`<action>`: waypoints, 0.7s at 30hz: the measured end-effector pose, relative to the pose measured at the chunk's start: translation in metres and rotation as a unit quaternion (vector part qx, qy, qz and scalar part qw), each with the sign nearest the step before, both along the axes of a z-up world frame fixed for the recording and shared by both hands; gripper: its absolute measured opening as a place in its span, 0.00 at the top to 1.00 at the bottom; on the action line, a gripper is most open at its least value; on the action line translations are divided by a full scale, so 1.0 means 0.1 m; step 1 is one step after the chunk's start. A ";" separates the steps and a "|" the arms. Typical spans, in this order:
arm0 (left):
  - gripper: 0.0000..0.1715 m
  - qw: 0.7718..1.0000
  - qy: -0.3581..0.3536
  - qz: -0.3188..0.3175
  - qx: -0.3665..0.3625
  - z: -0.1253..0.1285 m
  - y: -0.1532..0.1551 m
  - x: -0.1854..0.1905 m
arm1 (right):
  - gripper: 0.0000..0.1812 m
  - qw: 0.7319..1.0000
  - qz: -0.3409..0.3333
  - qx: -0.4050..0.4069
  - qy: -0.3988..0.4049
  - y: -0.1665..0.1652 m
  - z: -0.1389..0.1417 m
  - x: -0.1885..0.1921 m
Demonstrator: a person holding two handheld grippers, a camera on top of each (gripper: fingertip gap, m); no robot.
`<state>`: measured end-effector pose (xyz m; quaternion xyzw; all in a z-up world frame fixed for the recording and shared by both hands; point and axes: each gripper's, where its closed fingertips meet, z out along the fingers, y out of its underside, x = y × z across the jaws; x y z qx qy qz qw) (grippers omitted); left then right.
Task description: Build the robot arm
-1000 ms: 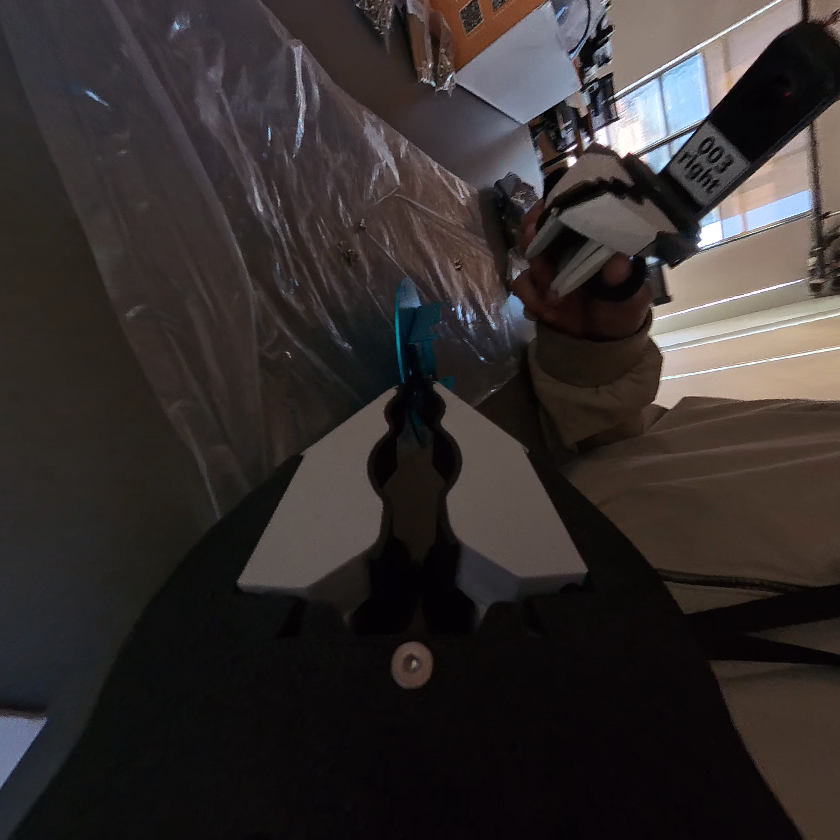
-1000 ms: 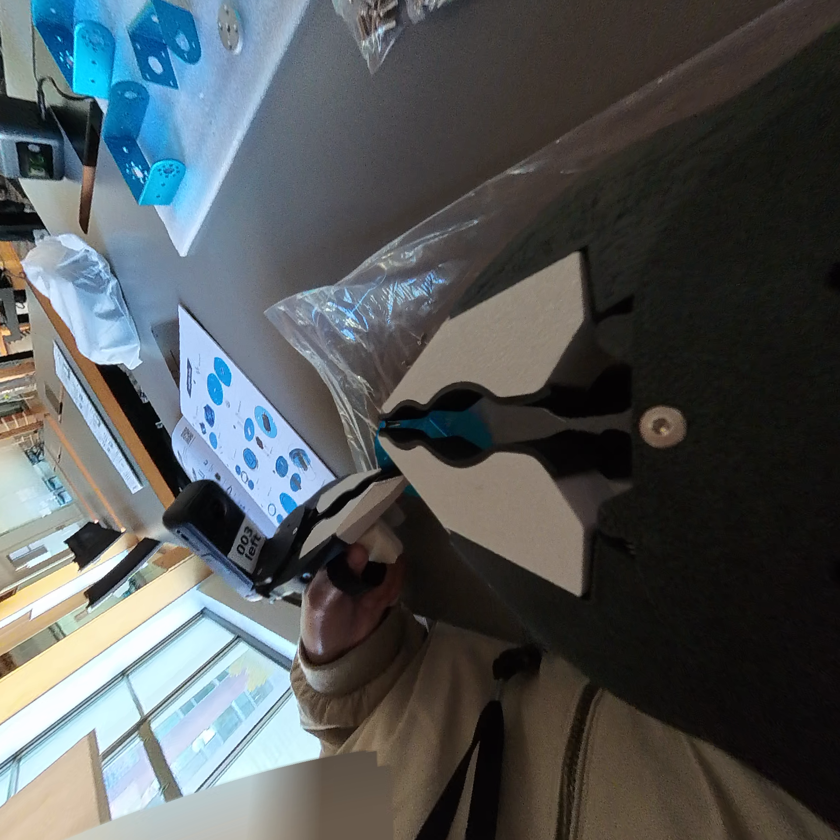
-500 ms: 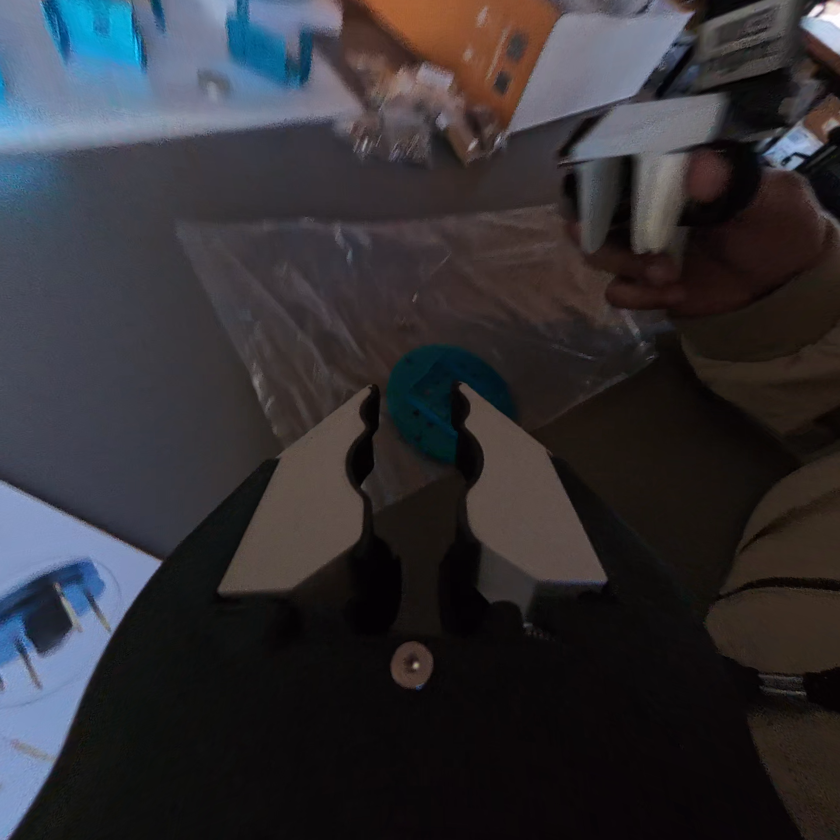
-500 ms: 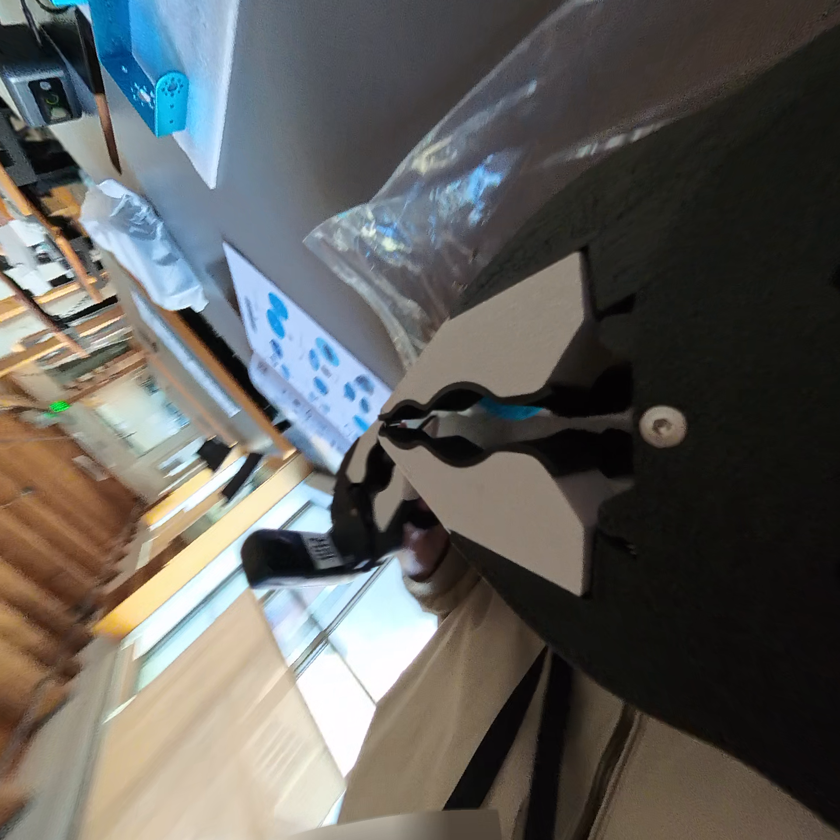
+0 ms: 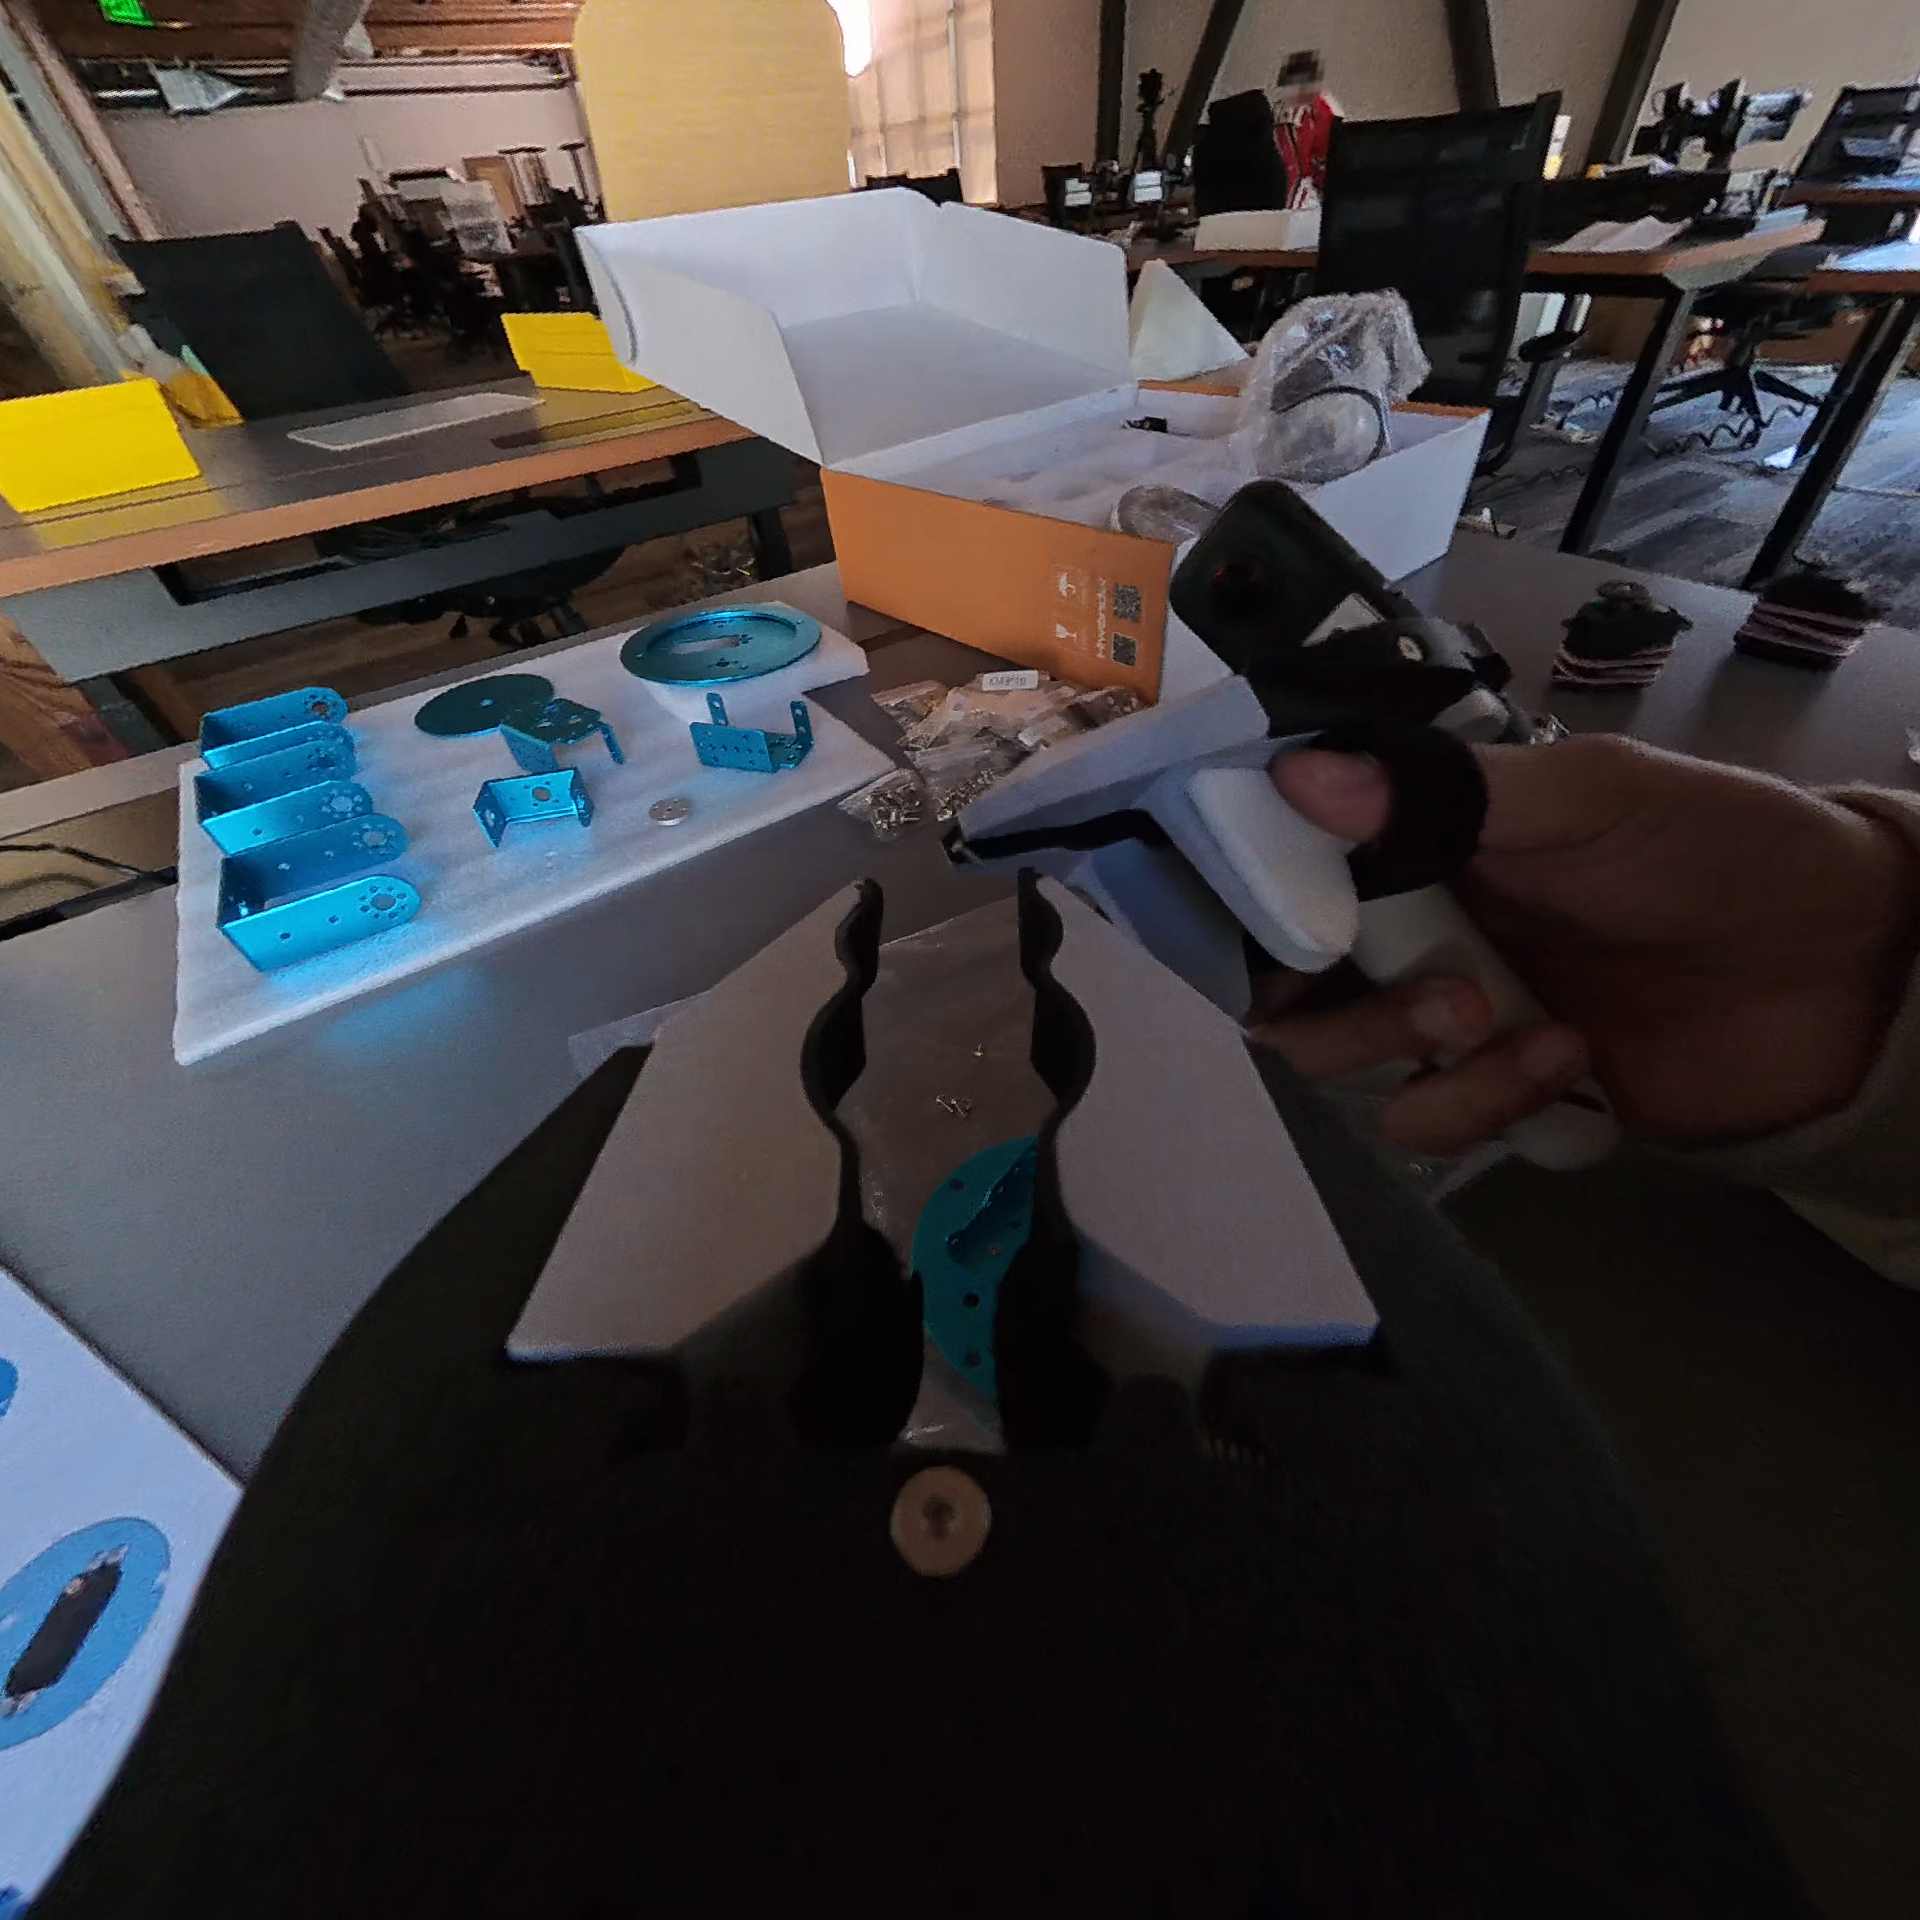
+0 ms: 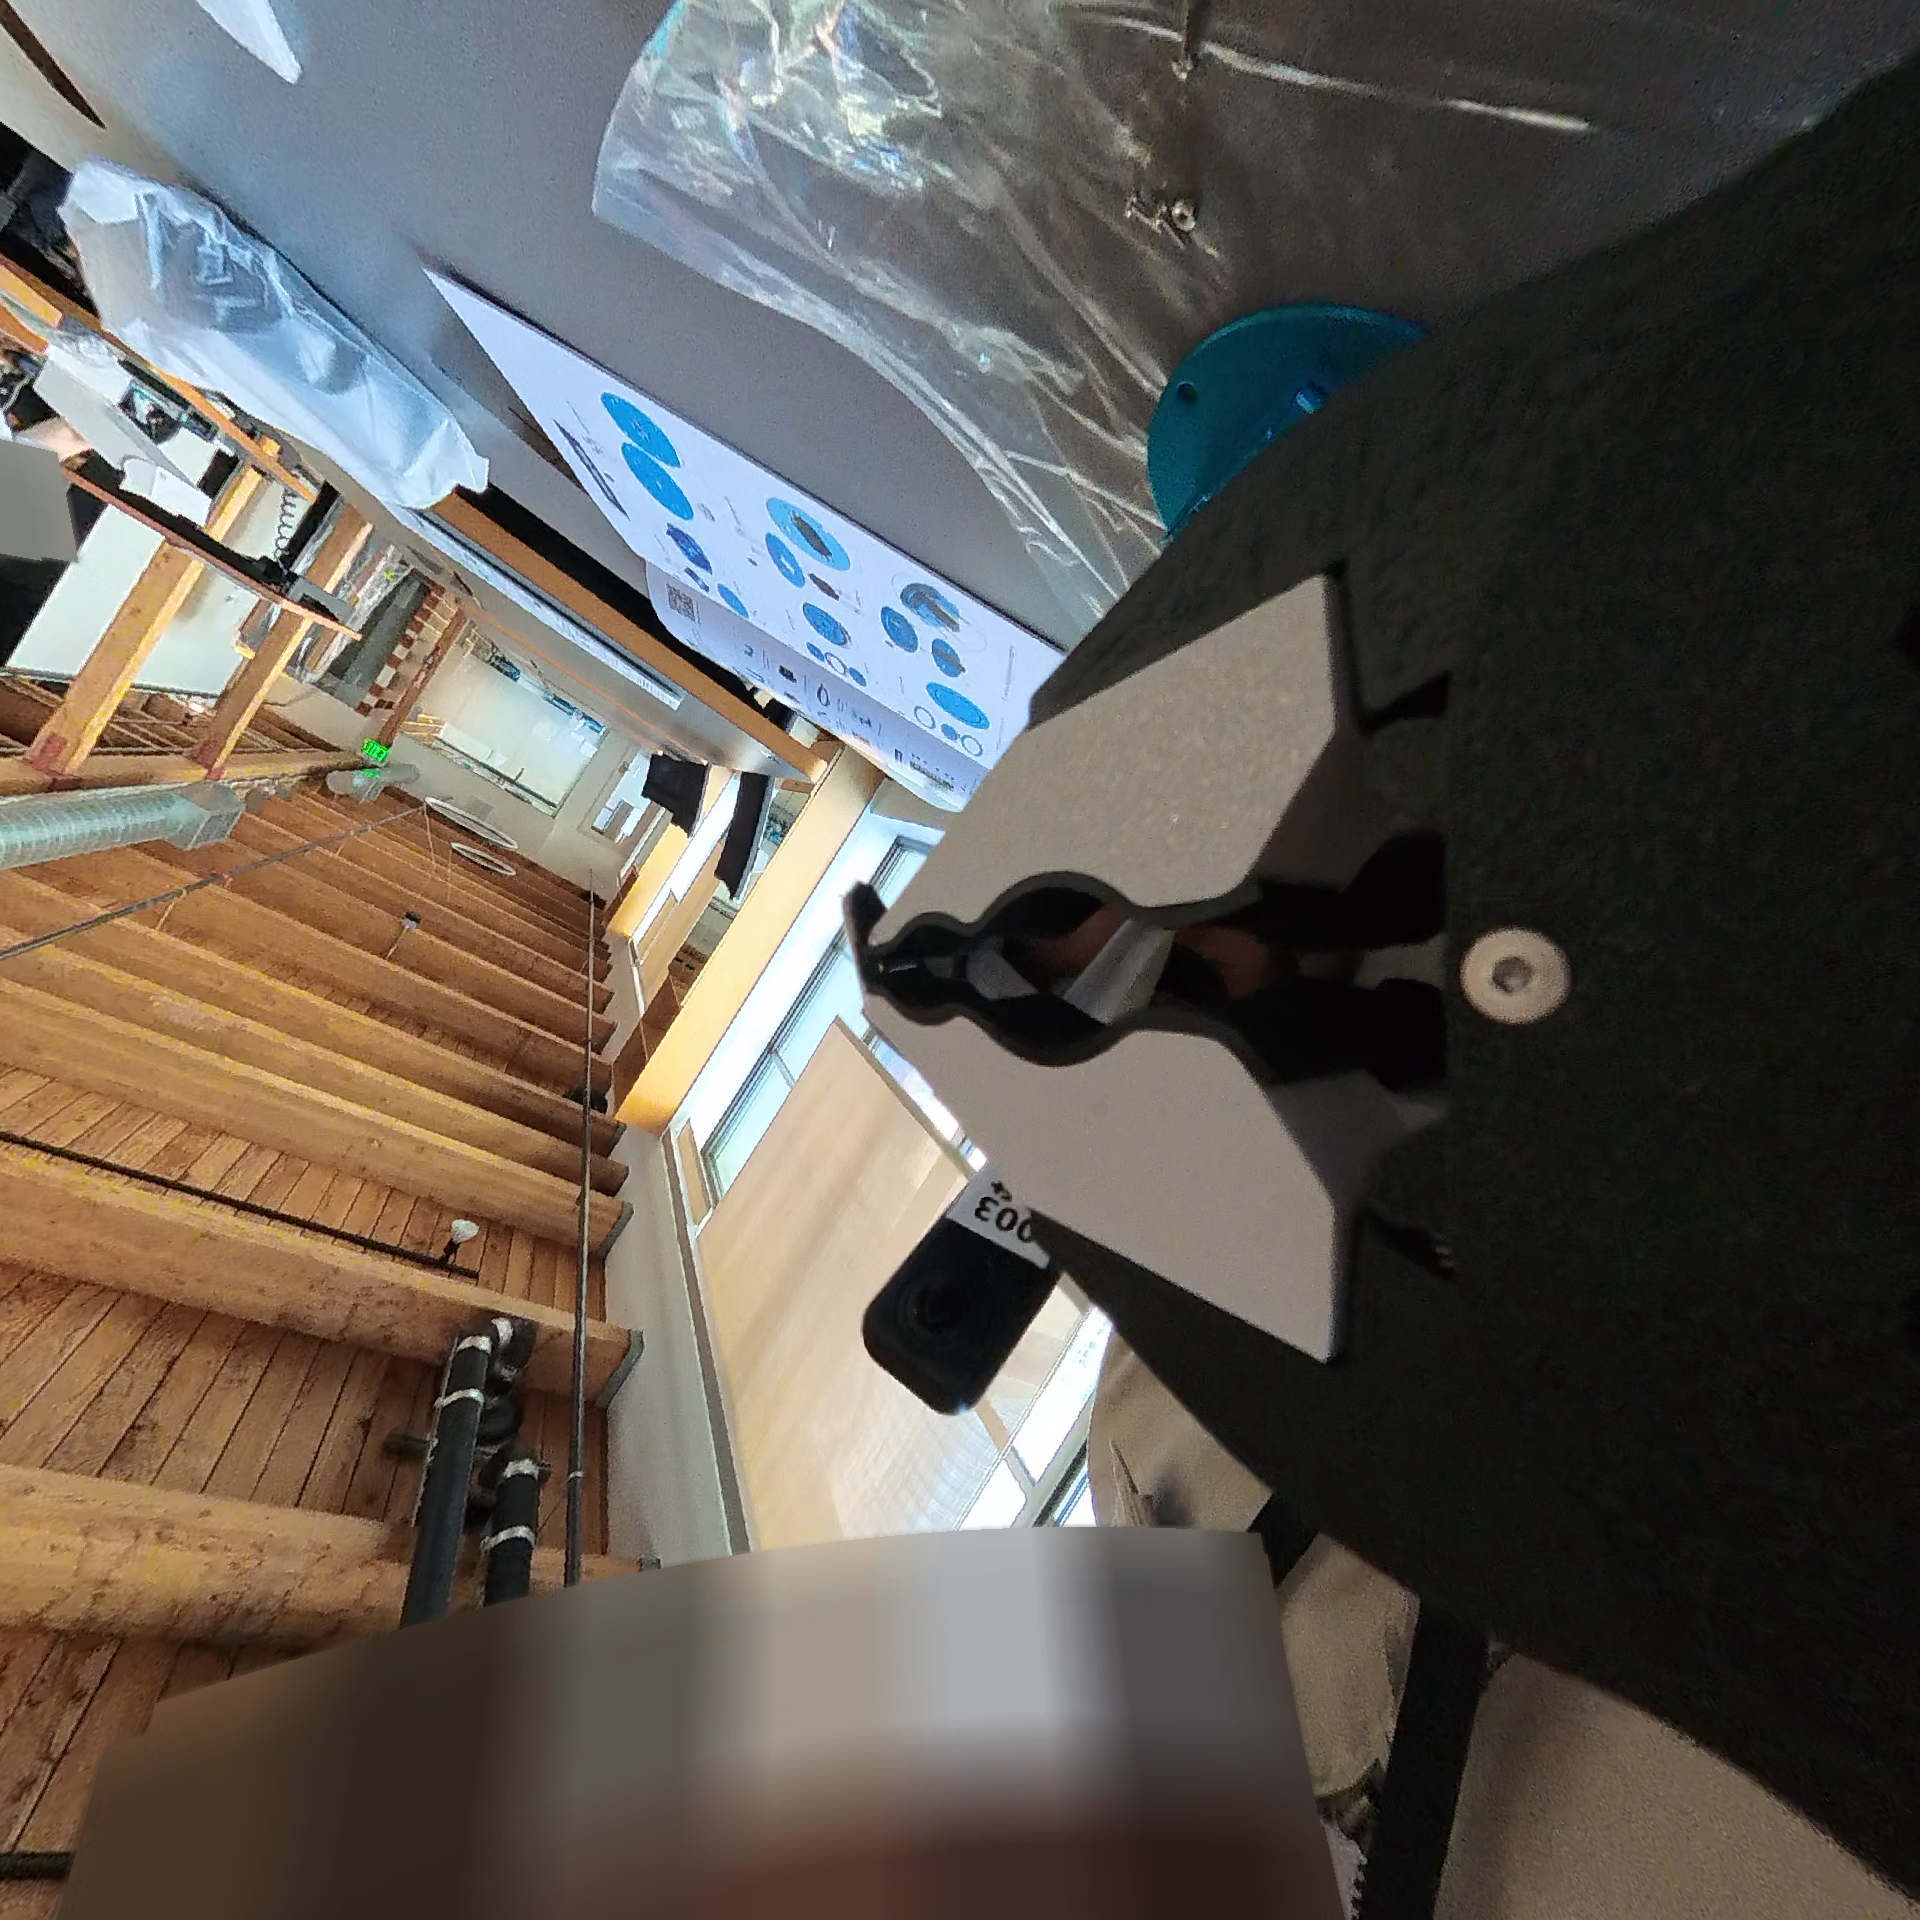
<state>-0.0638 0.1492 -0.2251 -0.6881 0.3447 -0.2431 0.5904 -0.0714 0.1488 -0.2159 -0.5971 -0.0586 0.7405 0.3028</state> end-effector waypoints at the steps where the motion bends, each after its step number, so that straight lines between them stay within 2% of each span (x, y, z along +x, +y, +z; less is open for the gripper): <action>1: 0.85 1.000 -0.008 0.005 -0.005 0.00 0.01 -0.01 | 1.00 1.000 0.002 0.004 -0.005 -0.02 -0.01 -0.02; 4: 0.86 1.000 -0.012 0.012 -0.011 -0.03 0.03 -0.02 | 1.00 1.000 0.005 0.012 -0.004 -0.05 0.02 -0.05; 15: 0.96 1.000 -0.020 -0.003 -0.006 0.00 -0.05 0.03 | 1.00 0.997 -0.017 0.058 -0.056 -0.04 -0.05 -0.03; 21: 0.97 1.000 0.003 -0.013 0.008 -0.03 -0.05 0.05 | 1.00 0.995 -0.019 0.071 -0.074 -0.04 -0.08 -0.02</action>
